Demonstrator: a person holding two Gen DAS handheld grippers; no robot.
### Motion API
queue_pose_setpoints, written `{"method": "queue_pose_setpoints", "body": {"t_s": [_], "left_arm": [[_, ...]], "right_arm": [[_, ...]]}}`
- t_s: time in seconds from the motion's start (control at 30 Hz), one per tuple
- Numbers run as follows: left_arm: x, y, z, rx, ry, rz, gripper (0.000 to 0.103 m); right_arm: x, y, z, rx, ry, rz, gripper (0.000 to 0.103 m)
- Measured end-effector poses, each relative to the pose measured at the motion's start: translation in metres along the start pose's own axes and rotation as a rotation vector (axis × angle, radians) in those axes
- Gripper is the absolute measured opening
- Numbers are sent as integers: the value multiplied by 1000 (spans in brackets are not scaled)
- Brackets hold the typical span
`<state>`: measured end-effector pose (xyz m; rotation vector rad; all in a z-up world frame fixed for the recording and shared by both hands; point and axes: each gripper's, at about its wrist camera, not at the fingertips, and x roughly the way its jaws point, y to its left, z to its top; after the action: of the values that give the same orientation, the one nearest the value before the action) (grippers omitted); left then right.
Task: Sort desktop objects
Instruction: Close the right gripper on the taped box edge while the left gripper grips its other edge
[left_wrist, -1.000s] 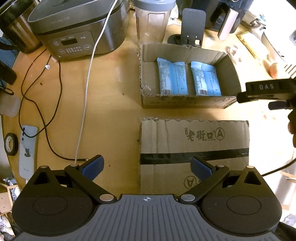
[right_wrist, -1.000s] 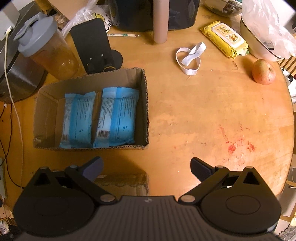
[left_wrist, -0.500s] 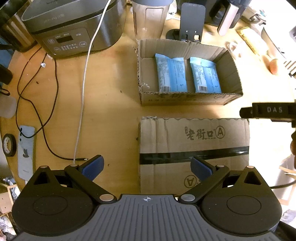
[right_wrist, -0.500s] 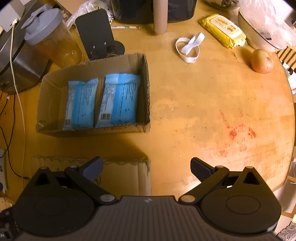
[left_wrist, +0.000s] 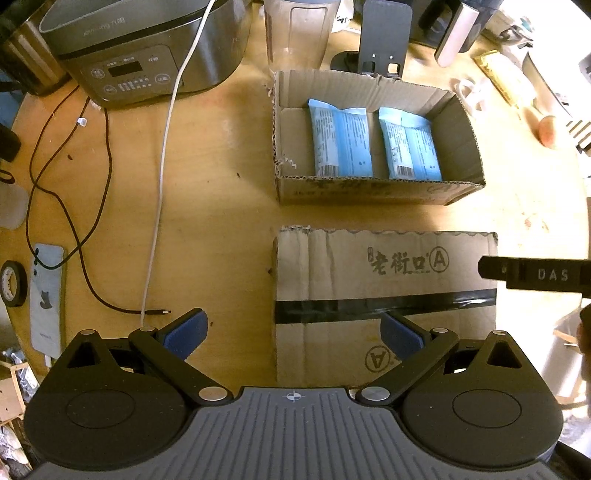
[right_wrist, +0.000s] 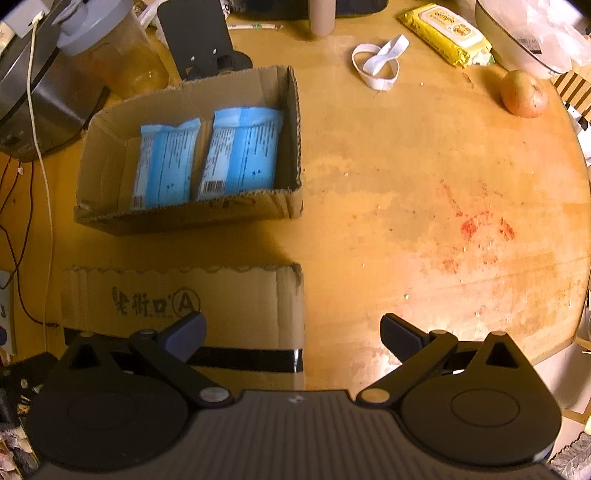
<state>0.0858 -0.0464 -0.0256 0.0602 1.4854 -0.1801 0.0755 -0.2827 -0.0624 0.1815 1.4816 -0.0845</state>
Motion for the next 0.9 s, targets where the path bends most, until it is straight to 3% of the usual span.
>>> {"method": "queue_pose_setpoints", "body": {"t_s": [0.9], "left_arm": [[11, 7, -4, -16, 13, -10, 103]], "right_arm": [[9, -1, -23, 4, 42, 44, 103]]}}
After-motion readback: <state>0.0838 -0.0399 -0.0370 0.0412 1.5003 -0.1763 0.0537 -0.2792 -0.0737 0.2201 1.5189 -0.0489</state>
